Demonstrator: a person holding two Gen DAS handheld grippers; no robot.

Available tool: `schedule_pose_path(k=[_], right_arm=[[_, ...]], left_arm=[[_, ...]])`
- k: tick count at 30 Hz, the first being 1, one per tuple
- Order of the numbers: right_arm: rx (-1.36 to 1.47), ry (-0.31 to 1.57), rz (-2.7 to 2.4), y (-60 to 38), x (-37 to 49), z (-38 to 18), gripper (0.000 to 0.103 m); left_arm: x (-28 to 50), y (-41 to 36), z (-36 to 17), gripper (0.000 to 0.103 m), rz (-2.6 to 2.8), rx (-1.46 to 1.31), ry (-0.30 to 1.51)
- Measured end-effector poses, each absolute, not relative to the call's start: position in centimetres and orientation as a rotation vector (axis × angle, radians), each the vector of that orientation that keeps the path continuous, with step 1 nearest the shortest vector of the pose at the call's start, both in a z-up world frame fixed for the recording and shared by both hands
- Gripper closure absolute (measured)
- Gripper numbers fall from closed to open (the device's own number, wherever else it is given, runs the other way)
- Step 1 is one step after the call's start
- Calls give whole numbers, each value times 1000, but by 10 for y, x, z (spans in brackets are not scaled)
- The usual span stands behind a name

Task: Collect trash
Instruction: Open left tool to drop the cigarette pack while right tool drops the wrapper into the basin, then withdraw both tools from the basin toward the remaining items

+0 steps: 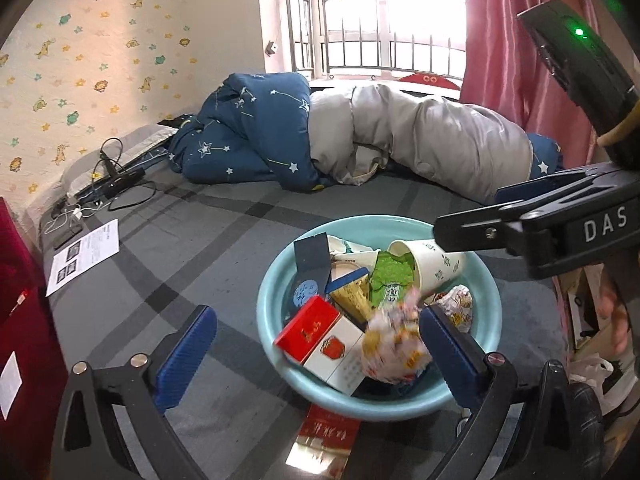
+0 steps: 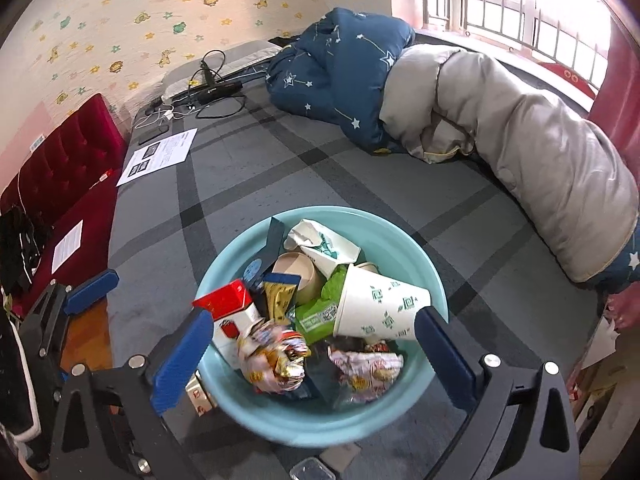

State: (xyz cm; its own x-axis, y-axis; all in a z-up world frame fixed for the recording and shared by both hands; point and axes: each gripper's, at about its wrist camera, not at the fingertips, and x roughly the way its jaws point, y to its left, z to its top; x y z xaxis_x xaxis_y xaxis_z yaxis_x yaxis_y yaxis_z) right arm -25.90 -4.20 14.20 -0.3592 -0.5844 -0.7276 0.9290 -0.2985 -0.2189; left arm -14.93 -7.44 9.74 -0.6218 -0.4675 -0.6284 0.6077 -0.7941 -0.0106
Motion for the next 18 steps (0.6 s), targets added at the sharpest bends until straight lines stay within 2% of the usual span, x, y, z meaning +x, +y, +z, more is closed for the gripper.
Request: schedule_pose_path(k=[18], right_arm=[[590,775,-1851,17,-232,138,0]], left_arm=[[-97,-40,85,0,-2333,830,298]])
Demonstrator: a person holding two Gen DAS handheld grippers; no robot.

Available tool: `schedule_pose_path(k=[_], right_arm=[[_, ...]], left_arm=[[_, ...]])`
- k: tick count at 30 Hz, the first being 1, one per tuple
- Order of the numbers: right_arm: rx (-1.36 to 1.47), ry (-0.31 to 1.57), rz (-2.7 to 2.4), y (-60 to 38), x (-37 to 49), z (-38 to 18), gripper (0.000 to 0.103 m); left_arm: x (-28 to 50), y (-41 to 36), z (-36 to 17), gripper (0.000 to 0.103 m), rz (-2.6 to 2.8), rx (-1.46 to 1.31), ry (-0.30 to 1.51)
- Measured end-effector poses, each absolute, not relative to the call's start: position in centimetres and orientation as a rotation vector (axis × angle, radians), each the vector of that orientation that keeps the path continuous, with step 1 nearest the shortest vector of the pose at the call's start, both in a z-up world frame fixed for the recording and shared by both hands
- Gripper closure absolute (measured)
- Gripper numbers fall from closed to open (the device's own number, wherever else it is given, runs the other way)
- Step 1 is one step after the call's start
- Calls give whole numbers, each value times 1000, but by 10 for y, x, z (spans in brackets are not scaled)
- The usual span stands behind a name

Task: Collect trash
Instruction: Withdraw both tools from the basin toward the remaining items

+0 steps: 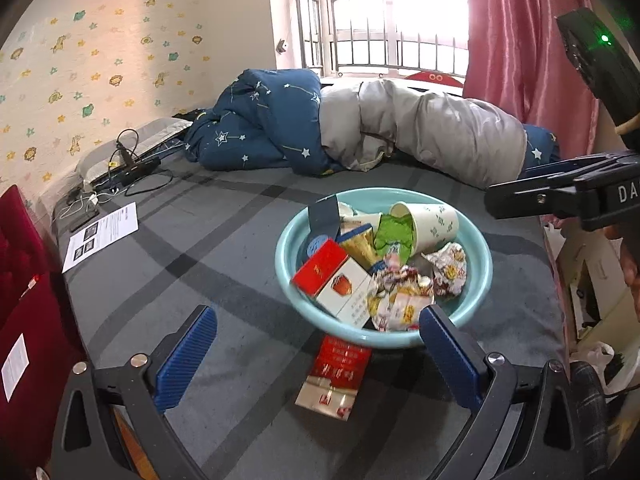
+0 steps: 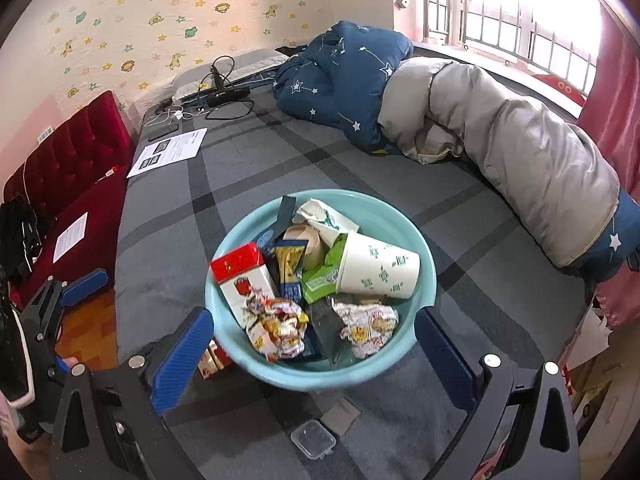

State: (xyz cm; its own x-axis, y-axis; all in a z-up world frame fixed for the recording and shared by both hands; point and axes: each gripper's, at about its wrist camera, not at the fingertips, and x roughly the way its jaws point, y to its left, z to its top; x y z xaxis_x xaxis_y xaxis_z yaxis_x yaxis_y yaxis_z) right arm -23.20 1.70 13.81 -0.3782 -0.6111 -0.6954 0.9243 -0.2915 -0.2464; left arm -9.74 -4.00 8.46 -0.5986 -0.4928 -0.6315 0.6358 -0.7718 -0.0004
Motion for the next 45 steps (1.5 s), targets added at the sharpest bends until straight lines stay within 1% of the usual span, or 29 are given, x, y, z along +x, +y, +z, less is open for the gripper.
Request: schedule_pose_path(k=[4,17,25,36,42,45], right_arm=[[569,762,-1862,32,-229,136,0],[533,733,-1862,67,-223,120,0],[526,731,-1859,85,-224,101,0],[500,722,-1852,109,-224,73,0],[498,754,-1847,122,-225,46,0],[515,741,-1844,127,-228,35,0]], left_arm=[[-85,-30,81,0,-2327,800,268],[-59,-6,61,0,-2312,785,260],[-50,9,49,0,-2314,796,225],[-34,29,26,0,-2303,810,226],[-27,38,12,0,-2308,831,226],[-24,41,5,0,-2302,839,237]])
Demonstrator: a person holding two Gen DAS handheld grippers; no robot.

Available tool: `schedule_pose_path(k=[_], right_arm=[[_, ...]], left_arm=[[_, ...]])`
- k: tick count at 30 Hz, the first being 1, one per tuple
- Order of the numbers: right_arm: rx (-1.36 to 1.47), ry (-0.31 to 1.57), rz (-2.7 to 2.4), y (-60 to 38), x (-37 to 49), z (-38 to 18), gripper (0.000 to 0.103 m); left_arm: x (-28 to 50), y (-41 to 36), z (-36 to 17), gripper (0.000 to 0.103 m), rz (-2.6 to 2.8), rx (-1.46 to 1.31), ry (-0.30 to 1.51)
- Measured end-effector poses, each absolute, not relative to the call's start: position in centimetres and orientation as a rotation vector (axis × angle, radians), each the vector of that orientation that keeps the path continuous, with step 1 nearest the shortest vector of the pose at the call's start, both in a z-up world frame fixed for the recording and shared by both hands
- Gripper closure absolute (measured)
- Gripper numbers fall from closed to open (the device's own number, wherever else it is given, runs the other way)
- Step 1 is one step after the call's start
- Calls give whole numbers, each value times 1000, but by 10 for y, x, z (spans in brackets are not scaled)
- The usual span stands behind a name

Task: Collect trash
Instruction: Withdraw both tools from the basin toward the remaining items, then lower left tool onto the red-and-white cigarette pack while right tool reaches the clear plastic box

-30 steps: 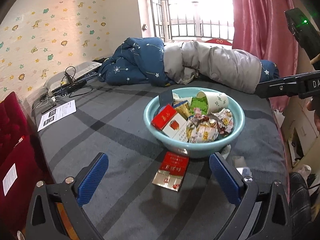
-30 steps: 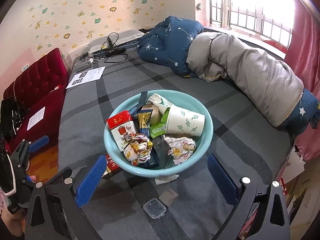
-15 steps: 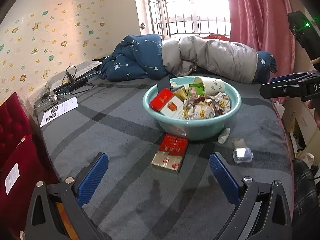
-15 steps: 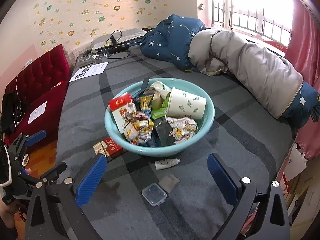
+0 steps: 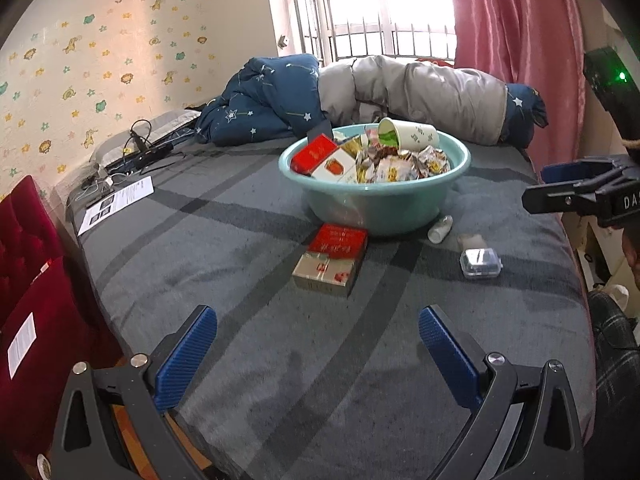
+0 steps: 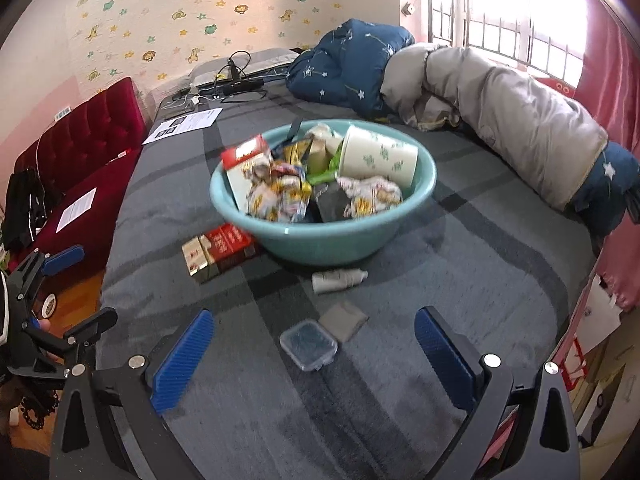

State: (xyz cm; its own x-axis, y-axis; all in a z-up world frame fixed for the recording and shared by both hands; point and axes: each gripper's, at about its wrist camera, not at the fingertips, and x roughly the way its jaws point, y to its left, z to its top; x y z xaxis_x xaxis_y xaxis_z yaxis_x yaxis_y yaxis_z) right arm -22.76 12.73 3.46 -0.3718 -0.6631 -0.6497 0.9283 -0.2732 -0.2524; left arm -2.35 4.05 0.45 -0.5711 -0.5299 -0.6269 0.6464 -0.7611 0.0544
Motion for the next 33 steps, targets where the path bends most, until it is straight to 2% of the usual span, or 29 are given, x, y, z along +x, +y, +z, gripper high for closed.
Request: schedule_pose_path(k=[6,33], right_arm=[[526,743,-1847,136,-230,14,0],[696,810,-1759,118,-252,-13,0]], left_arm=[[-20,44,-3,0,-2296,846,254],[-32,33,-18,0,-2312,911,307]])
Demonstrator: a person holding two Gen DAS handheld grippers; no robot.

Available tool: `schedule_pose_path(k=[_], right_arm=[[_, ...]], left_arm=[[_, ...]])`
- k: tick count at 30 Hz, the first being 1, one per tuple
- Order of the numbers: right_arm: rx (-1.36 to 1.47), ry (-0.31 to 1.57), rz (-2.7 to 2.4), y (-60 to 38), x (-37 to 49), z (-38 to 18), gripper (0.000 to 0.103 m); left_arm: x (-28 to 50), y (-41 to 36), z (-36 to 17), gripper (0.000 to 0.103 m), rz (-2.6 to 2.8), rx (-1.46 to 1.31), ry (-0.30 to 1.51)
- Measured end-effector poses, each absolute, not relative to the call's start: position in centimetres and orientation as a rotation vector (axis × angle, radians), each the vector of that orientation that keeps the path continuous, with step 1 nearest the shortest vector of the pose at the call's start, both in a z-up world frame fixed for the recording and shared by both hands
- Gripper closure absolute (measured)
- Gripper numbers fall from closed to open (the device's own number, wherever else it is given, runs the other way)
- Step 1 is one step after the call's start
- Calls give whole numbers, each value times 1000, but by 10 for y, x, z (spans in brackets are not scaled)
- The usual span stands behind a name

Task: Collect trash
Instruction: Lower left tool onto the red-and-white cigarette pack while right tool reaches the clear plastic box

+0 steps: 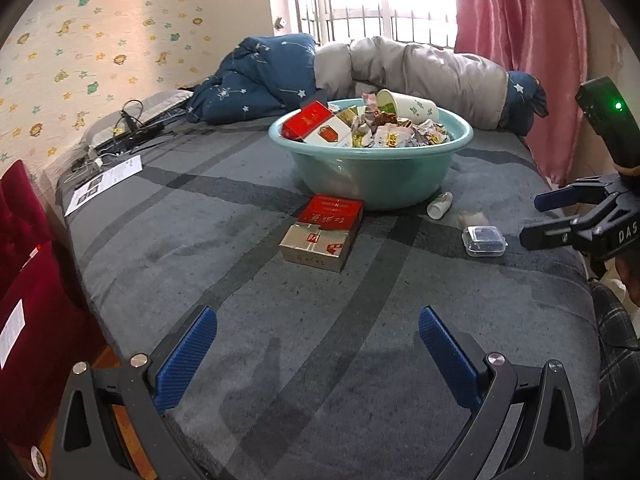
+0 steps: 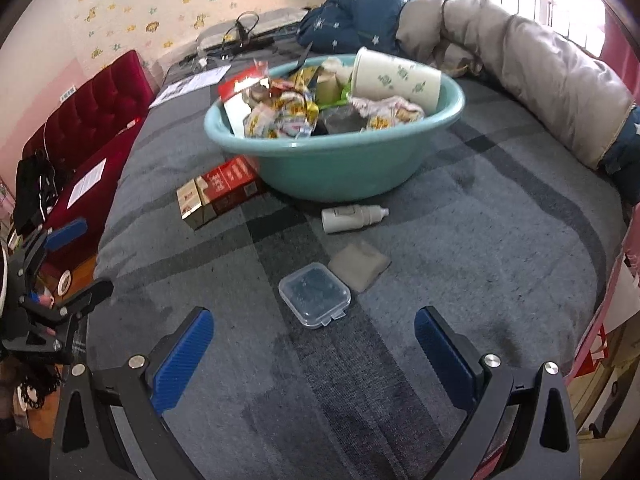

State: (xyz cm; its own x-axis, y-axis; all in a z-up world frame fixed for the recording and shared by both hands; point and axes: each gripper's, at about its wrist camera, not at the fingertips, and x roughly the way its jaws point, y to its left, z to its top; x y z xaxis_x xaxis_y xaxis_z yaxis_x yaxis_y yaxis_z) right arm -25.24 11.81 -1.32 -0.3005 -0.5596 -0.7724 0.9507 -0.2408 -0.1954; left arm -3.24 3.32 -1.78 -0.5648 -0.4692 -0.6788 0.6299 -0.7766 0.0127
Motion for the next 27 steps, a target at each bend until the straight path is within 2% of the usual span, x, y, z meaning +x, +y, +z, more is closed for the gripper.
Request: schedule_pose_path(k=[18,27], right_arm=[[922,997,-1622,82,-270,-41,0],[990,1030,-1598,68,-273,-50,0]], left_arm=[[-83,-18,-37,0,-2339,1162,363],[-101,-38,-48,0,-2333,1259,351]])
